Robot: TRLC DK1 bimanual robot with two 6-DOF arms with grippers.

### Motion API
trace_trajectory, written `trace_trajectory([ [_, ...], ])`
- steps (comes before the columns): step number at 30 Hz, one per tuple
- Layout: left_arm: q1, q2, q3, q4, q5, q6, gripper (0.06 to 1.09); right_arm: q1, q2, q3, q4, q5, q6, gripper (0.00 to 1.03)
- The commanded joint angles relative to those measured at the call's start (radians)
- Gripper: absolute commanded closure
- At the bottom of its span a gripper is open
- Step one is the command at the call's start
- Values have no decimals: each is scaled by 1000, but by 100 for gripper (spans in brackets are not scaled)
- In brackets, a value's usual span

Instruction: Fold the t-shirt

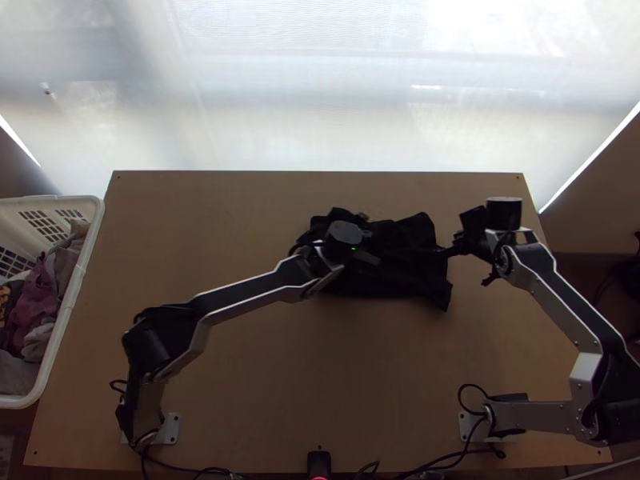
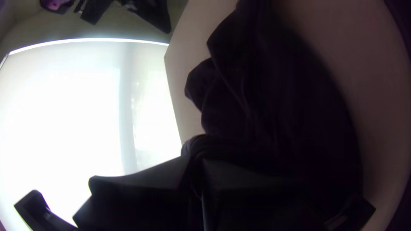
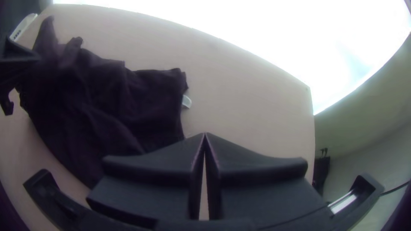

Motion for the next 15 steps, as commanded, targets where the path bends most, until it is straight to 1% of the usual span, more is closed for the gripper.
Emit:
trace_trajectory([
  [1, -98, 177, 235, -40, 33, 36, 95, -143, -34, -44, -16, -37, -5, 100],
  [5, -122, 278, 366, -83, 55, 59, 95, -199, -51, -65, -16, -51, -8, 100],
  [9, -147, 341, 439, -85, 81, 68, 94, -242, -54, -76, -16, -61, -18, 100],
  [15, -145, 419, 481, -106, 82, 60, 94, -249, -62, -76, -16, -67, -22, 100],
])
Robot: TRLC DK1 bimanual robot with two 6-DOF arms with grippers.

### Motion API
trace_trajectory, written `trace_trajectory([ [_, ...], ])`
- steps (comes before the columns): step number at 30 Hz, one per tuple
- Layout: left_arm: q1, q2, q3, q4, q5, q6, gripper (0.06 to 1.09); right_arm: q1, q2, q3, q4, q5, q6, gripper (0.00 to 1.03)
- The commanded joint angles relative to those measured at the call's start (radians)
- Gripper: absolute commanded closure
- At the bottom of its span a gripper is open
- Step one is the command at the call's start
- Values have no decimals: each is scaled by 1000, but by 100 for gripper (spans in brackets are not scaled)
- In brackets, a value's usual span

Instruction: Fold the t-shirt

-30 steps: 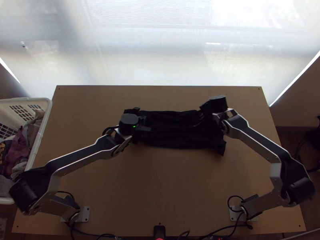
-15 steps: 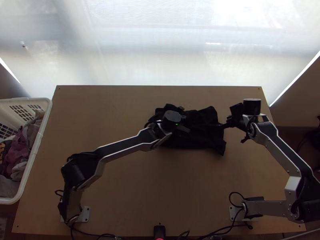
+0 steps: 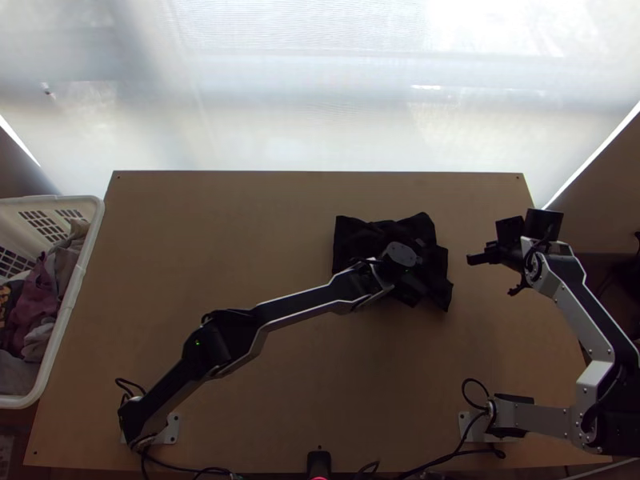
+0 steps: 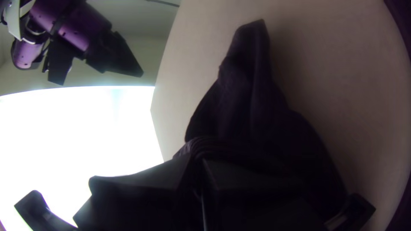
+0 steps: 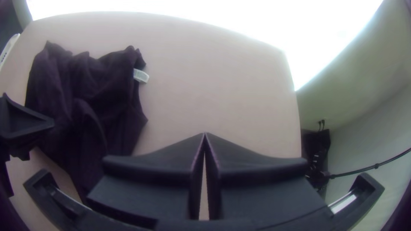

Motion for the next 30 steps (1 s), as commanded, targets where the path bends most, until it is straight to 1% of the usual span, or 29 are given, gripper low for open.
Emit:
trace_trajectory([
  [1, -15, 106, 86, -21, 10, -11, 90, -36, -9, -9, -1, -8, -4, 100],
  [2, -15, 110, 89, -24, 9, -27, 75, -36, -9, -9, -1, -8, -4, 100],
  [4, -18, 112, 90, -61, -11, -45, 18, -36, -9, -11, -1, -8, -4, 100],
  [5, -19, 107, 93, -90, -16, -67, 10, -36, -9, -12, -1, -8, -4, 100],
  [9, -19, 73, 120, -247, -16, -139, 10, -34, -9, -12, -1, -13, -6, 100],
  [12, -16, 69, 199, -457, -11, -231, 10, -28, -9, -14, -1, -13, -4, 100],
  [15, -7, 60, 268, -589, -10, -294, 10, -25, -11, -15, -1, -13, -4, 100],
  [20, 14, -14, 271, -667, -7, -314, 10, -25, -18, -28, -1, -13, -4, 100],
  [24, 8, -54, 251, -752, 7, -355, 10, -14, -18, -31, -1, -13, -4, 100],
  [30, 24, -111, 245, -778, 6, -404, 10, -2, -45, -28, -12, -13, -4, 100],
])
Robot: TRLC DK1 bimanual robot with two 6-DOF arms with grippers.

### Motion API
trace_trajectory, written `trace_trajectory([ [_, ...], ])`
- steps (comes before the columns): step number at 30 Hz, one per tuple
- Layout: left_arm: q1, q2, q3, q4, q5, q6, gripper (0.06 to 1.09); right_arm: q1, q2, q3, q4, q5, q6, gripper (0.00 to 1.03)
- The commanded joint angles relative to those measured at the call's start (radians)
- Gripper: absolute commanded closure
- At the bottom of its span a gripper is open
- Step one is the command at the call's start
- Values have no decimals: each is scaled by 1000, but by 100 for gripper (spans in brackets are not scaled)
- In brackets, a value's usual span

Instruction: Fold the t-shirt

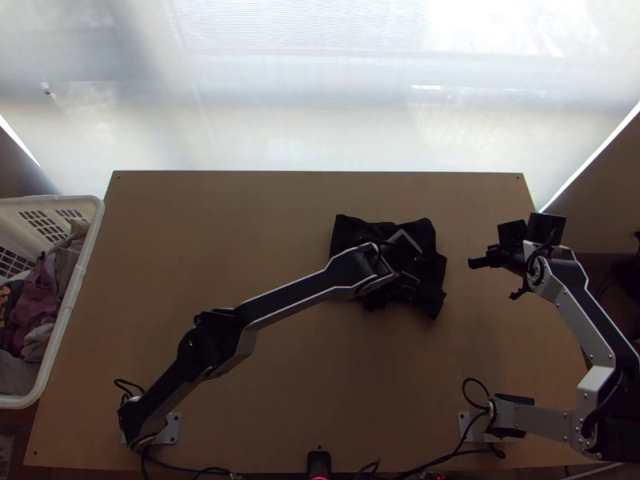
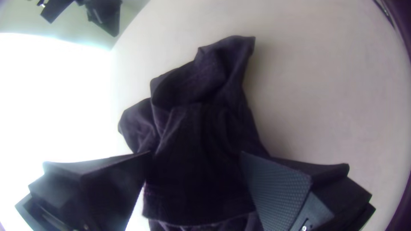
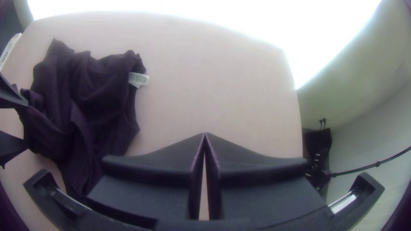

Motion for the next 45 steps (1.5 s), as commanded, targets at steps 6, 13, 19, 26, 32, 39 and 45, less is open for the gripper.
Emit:
trace_trajectory([
  [6, 71, -173, 2, -114, 5, -314, 10, 56, -55, -16, -32, 1, 8, 100],
  [13, 246, -264, -122, -198, 169, -828, 20, 237, -77, 0, -51, 3, 37, 100],
  [19, 317, -264, -280, -194, 274, -929, 41, 339, -9, 112, -99, 1, 75, 100],
  [26, 364, -227, -372, -226, 468, -1015, 68, 480, 46, 233, -194, -31, 116, 100],
  [32, 336, -168, -334, -206, 518, -1069, 68, 587, 78, 254, -229, -54, 123, 100],
  [39, 340, -103, -335, -185, 513, -1082, 68, 607, 152, 277, -231, -89, 166, 100],
  [45, 353, -96, -346, -162, 427, -1078, 68, 618, 225, 285, -196, -95, 176, 100],
])
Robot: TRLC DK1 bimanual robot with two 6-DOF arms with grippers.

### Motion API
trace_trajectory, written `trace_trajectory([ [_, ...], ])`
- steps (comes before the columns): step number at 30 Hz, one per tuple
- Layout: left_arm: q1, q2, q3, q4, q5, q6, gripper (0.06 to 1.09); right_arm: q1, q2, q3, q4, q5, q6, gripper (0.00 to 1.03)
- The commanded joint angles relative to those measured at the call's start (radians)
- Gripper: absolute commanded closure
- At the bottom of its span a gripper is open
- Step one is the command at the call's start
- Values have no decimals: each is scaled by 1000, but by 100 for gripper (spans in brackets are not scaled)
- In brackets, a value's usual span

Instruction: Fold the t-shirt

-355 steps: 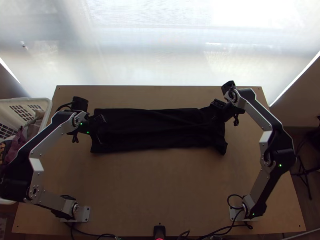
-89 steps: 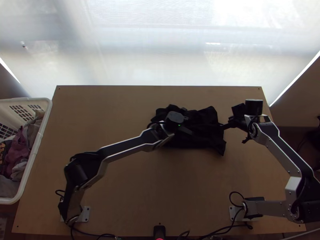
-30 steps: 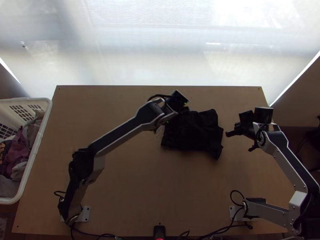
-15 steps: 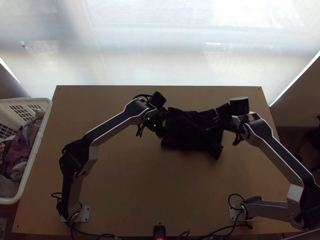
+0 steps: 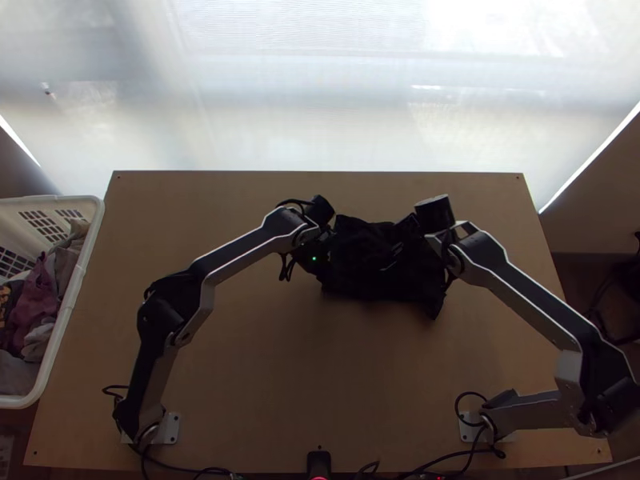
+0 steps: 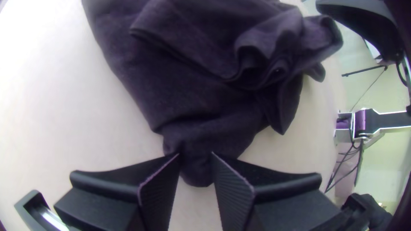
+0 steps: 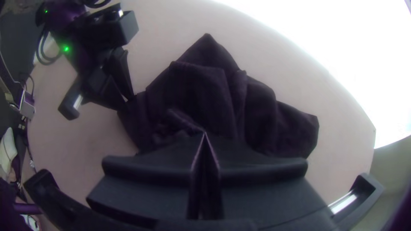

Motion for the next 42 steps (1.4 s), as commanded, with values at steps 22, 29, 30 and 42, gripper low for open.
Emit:
trace_trajectory([
  [22, 2, 20, -12, 45, -87, -12, 68, 84, 112, -48, 56, -92, 81, 100],
  [29, -4, 26, -12, 48, -91, -10, 69, 34, 213, -63, 128, -94, 61, 100],
  [30, -4, 26, -12, 49, -93, -10, 69, 27, 232, -63, 137, -94, 55, 100],
  [42, -12, 45, -3, 57, -123, -9, 69, -166, 223, -94, 143, -92, -38, 100],
])
